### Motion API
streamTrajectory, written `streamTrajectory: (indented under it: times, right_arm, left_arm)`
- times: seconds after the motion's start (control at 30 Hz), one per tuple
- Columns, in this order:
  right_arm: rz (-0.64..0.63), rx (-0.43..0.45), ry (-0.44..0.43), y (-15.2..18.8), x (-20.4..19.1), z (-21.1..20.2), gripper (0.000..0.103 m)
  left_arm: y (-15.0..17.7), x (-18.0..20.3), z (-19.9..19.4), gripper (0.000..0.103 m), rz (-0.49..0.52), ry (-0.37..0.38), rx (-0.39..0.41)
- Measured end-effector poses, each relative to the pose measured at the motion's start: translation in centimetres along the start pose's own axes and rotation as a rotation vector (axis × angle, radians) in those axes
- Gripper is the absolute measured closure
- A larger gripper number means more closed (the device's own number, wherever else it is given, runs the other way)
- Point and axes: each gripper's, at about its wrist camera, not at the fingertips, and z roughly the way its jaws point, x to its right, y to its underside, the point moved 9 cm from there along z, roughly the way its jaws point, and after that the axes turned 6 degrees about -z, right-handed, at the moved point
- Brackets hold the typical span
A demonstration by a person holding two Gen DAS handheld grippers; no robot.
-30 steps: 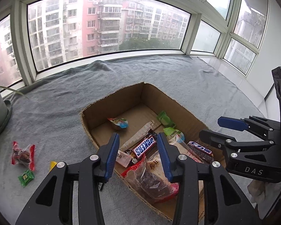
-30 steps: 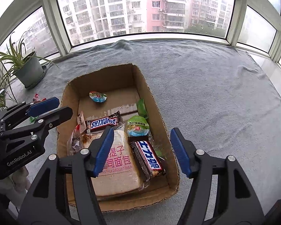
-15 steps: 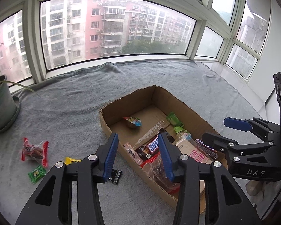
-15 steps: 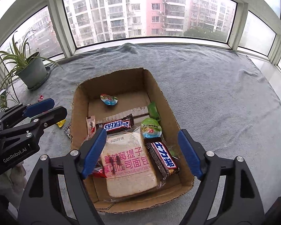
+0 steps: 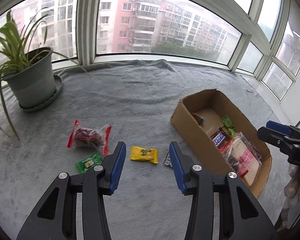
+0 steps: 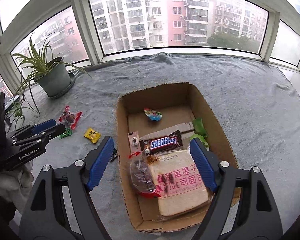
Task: Organize snacks
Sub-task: 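Return both tools toward the green candy and yellow candy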
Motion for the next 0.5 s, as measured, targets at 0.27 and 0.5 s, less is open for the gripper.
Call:
streamTrajectory:
  times: [0.27,0.5]
  right_arm:
    - [-0.081,0.000,-0.115,-1.4,-6.7,2.1,0.022]
    - [-0.113,-0.068,-0.267,-1.7,-12.0,6.0,0.022]
  left_arm:
    - [1.1,-7.9,-1.1,0.059,-0.090,-0.076,-0.016]
    - [1.9,-10.2,-0.7,0.059,-0.065,-0.071,-0.051]
